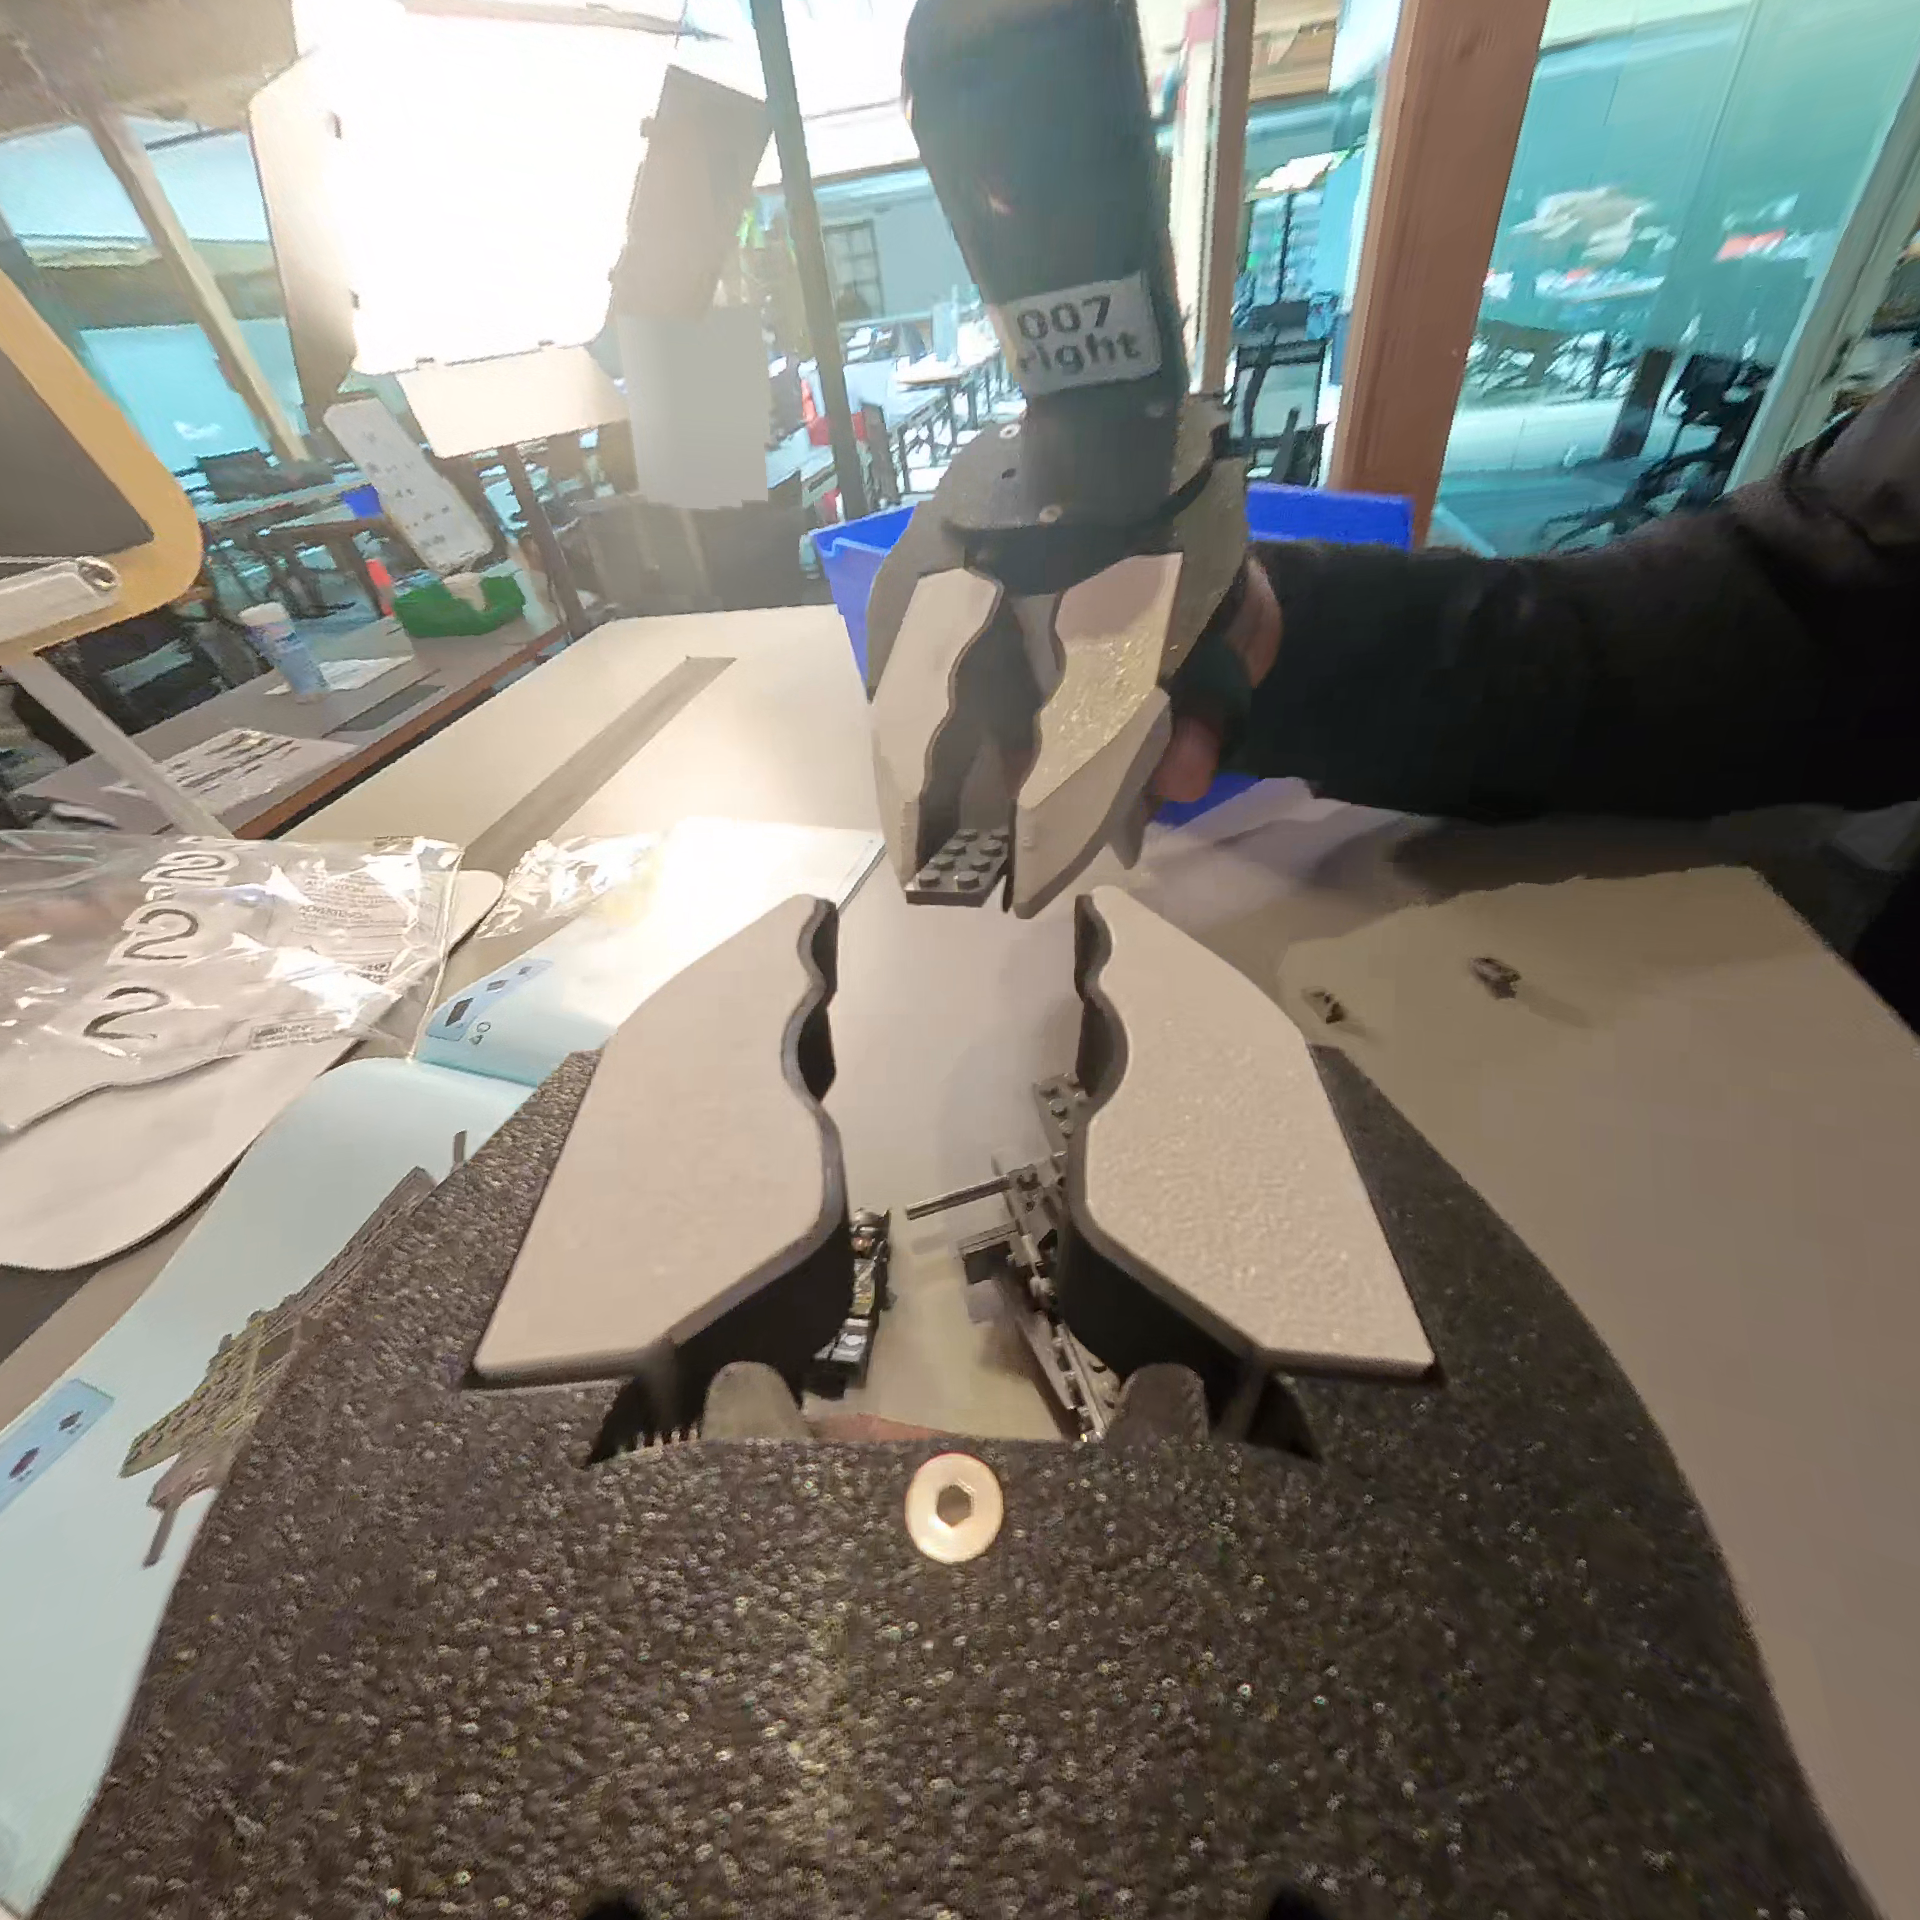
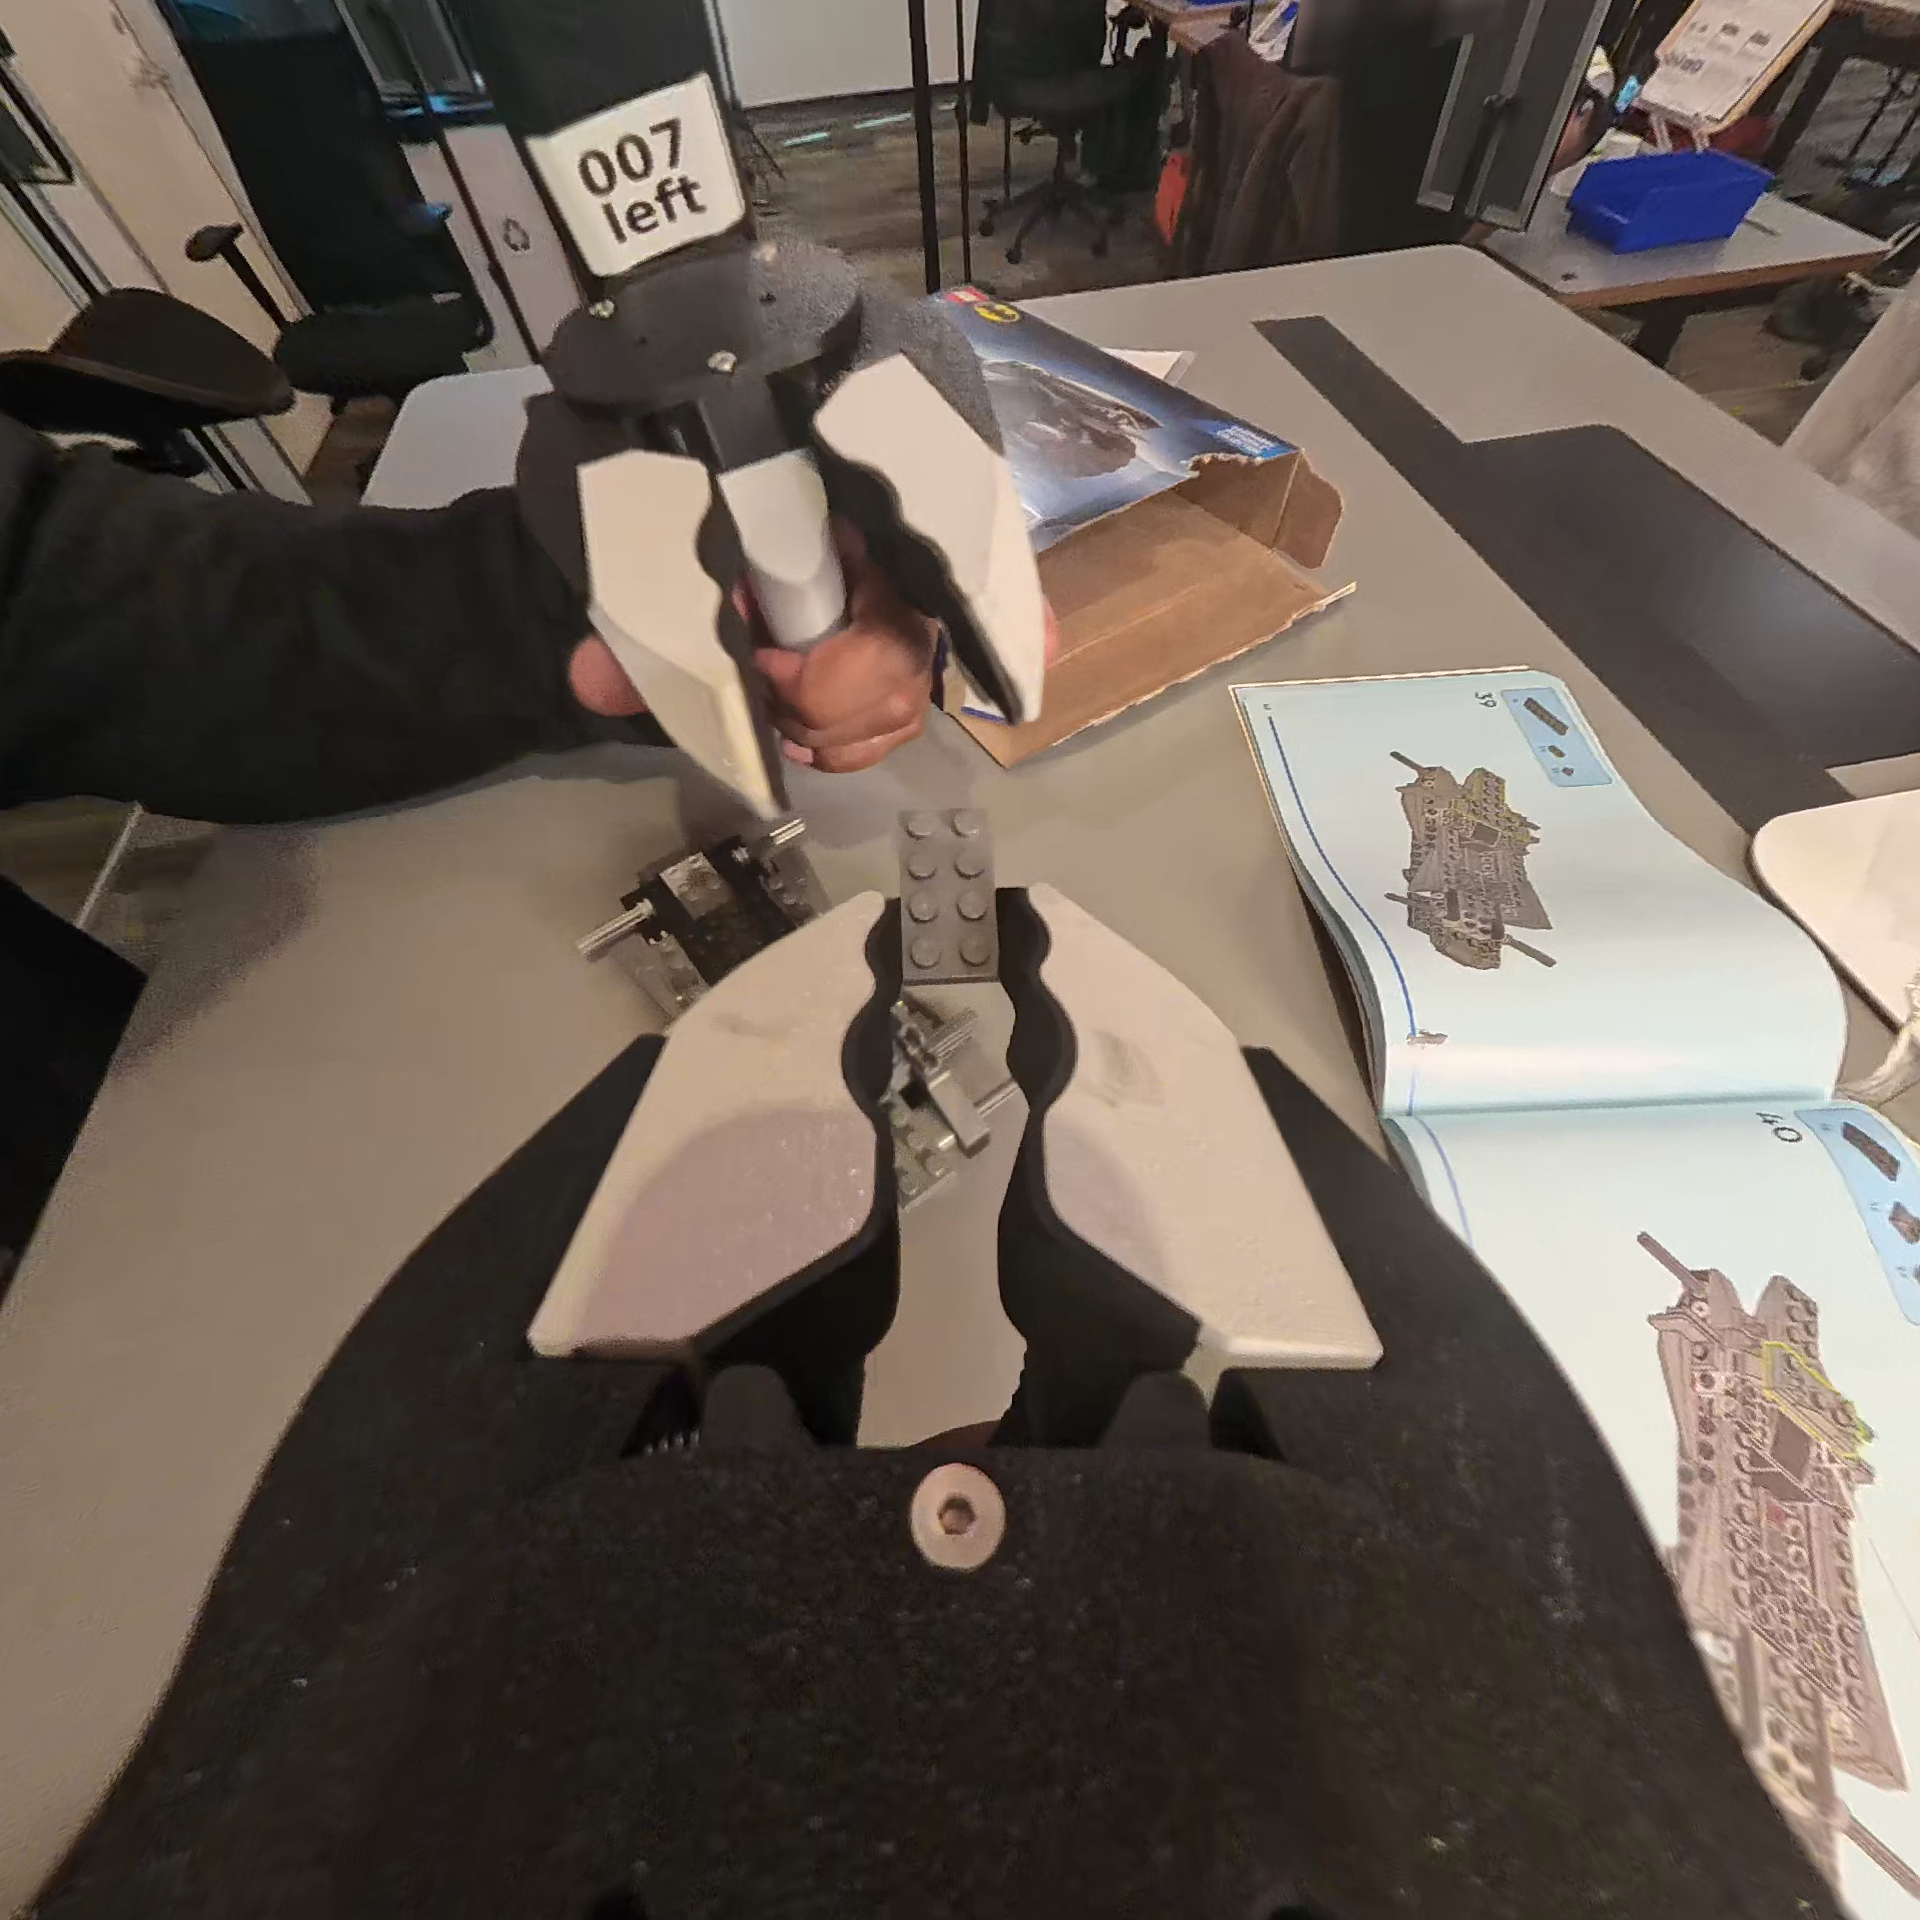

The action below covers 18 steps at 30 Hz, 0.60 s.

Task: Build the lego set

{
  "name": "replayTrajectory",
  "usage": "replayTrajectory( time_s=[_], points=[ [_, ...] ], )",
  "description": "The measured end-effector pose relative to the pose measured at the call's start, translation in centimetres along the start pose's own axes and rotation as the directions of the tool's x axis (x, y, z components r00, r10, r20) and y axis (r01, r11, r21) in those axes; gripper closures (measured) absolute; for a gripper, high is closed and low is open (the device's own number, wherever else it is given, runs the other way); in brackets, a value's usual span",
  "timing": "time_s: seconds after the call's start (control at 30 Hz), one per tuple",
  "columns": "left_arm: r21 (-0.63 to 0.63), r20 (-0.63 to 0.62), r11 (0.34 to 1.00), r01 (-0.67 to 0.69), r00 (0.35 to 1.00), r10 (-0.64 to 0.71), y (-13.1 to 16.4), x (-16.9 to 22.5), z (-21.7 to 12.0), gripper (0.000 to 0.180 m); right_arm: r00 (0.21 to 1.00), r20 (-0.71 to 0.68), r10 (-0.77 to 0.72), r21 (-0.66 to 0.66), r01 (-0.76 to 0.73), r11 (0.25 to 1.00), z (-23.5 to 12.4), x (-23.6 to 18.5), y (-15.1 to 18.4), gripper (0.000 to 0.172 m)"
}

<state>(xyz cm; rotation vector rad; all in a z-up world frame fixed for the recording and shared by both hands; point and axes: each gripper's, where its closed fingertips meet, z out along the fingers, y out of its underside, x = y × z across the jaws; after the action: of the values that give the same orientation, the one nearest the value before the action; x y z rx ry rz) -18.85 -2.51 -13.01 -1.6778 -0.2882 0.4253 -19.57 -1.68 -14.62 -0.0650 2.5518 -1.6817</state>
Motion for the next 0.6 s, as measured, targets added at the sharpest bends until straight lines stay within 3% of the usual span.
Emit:
replayTrajectory(
  time_s=[0.2, 0.6],
  points=[
    [0.065, -0.048, 0.996, 0.061, 0.997, -0.058, -0.1, 0.5, 0.9, 0.145, 1.0, 0.013, -0.019, 0.069, 0.018, 0.997, 0.6, -0.6, -0.7, 0.154],
    [0.112, -0.114, 0.989, 0.095, 0.99, -0.082, -0.3, 1.0, 0.7, 0.158, 0.998, 0.049, -0.031, 0.08, 0.027, 0.996, 0.5, -1.3, -1.0, 0.154]
  ],
)
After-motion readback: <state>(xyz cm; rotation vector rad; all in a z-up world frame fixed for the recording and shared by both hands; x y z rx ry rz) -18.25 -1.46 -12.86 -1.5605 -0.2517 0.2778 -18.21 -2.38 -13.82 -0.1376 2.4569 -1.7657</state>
